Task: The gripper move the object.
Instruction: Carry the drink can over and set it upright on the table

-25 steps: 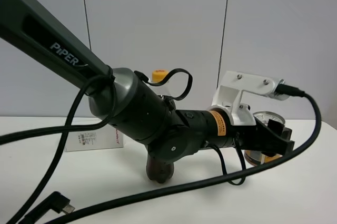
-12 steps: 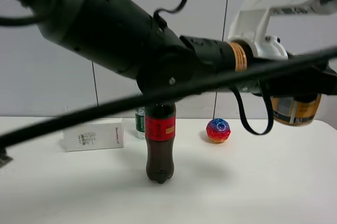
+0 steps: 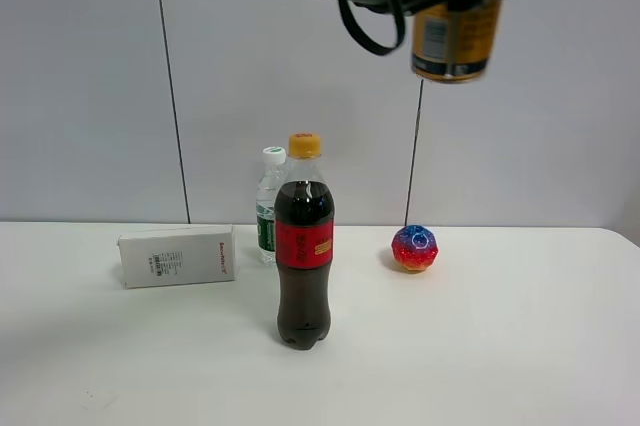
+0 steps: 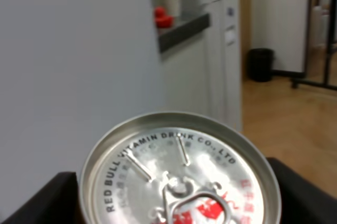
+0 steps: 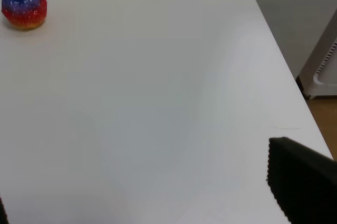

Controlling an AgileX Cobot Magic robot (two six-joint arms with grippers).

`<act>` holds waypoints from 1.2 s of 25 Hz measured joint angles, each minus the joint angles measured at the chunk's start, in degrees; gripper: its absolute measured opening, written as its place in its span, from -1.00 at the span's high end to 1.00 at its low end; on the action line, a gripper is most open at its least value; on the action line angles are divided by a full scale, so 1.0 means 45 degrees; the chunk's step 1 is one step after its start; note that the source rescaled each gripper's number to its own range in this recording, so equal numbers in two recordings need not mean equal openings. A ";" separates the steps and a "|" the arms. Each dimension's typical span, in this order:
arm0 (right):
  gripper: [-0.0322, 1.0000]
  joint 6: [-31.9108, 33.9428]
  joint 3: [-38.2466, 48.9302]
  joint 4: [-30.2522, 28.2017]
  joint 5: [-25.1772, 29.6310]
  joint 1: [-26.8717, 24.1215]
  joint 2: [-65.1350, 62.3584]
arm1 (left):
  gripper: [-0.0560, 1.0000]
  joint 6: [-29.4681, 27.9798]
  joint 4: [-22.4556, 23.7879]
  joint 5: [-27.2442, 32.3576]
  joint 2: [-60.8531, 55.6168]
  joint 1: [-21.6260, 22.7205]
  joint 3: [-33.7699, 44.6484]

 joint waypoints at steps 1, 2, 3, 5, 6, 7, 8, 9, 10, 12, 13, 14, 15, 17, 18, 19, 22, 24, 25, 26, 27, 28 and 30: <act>-1.00 0.0000 0.0000 0.0000 0.0000 0.0000 0.0000 | 0.86 0.0158 0.0000 0.0300 -0.0225 0.0302 0.0015; -1.00 0.0000 0.0000 0.0000 0.0000 0.0000 0.0000 | 0.86 0.0281 0.0000 0.0663 -0.0427 0.0610 0.0015; -1.00 0.0000 0.0000 0.0000 0.0000 0.0000 0.0000 | 0.86 0.0346 0.0000 0.0934 -0.0685 0.0876 0.0015; -1.00 0.0000 0.0000 0.0000 0.0000 0.0000 0.0000 | 0.86 0.0388 0.0000 0.1671 -0.1279 0.1482 0.0015; -1.00 0.0000 0.0000 0.0000 0.0000 0.0000 0.0000 | 0.86 0.0399 0.0000 0.2015 -0.1533 0.1733 0.0015; -1.00 0.0000 0.0000 0.0000 0.0000 0.0000 0.0000 | 0.86 0.0431 0.0000 0.2447 -0.1832 0.2046 0.0015; -1.00 0.0000 0.0000 0.0000 0.0000 0.0000 0.0000 | 0.86 0.0431 0.0000 0.2929 -0.2128 0.2353 0.0015; -1.00 0.0000 0.0000 0.0000 0.0000 0.0000 0.0000 | 0.86 0.0431 0.0000 0.3454 -0.2417 0.2648 0.0015; -1.00 0.0000 0.0000 0.0000 0.0000 0.0000 0.0000 | 0.86 0.0431 0.0000 0.3925 -0.2638 0.2890 0.0015; -1.00 0.0000 0.0000 0.0000 0.0000 0.0000 0.0000 | 0.86 0.0476 0.0000 0.5056 -0.3130 0.3425 0.0015; -1.00 0.0000 0.0000 0.0000 0.0000 0.0000 0.0000 | 0.86 0.0490 0.0000 0.5592 -0.3323 0.3630 0.0015; -1.00 0.0000 0.0000 0.0000 0.0000 0.0000 0.0000 | 0.86 0.0490 -0.0017 0.5995 -0.3548 0.3865 0.0015; -1.00 0.0000 0.0000 0.0000 0.0000 0.0000 0.0000 | 0.86 0.0490 -0.0119 0.6454 -0.3752 0.4096 0.0015; -1.00 0.0000 0.0000 0.0000 0.0000 0.0000 0.0000 | 0.86 0.0490 -0.0432 0.7172 -0.4111 0.4513 0.0015; -1.00 0.0000 0.0000 0.0000 0.0000 0.0000 0.0000 | 0.86 0.0490 -0.0700 0.7478 -0.4293 0.4744 0.0030; -1.00 0.0000 0.0000 0.0000 0.0000 0.0000 0.0000 | 0.86 0.0490 -0.1008 0.7677 -0.4463 0.4975 0.0108; -1.00 0.0000 0.0000 0.0000 0.0000 0.0000 0.0000 | 0.86 0.0490 -0.1867 0.7673 -0.4935 0.5651 0.0831; -1.00 0.0000 0.0000 0.0000 0.0000 0.0000 0.0000 | 0.86 0.0490 -0.2221 0.7290 -0.5255 0.6058 0.1852; -1.00 0.0000 0.0000 0.0000 0.0000 0.0000 0.0000 | 0.86 0.0490 -0.2388 0.6894 -0.5435 0.6263 0.2382; -1.00 0.0000 0.0000 0.0000 0.0000 0.0000 0.0000 | 0.86 0.0478 -0.2562 0.6393 -0.5605 0.6433 0.3082; -1.00 0.0000 0.0000 0.0000 0.0000 0.0000 0.0000 | 0.86 0.0478 -0.2724 0.5817 -0.5777 0.6556 0.3817; -1.00 0.0000 0.0000 0.0000 0.0000 0.0000 0.0000 | 0.86 0.0478 -0.2862 0.5316 -0.5917 0.6634 0.4556; -1.00 0.0000 0.0000 0.0000 0.0000 0.0000 0.0000 | 0.86 0.0478 -0.2999 0.4135 -0.6201 0.6666 0.5849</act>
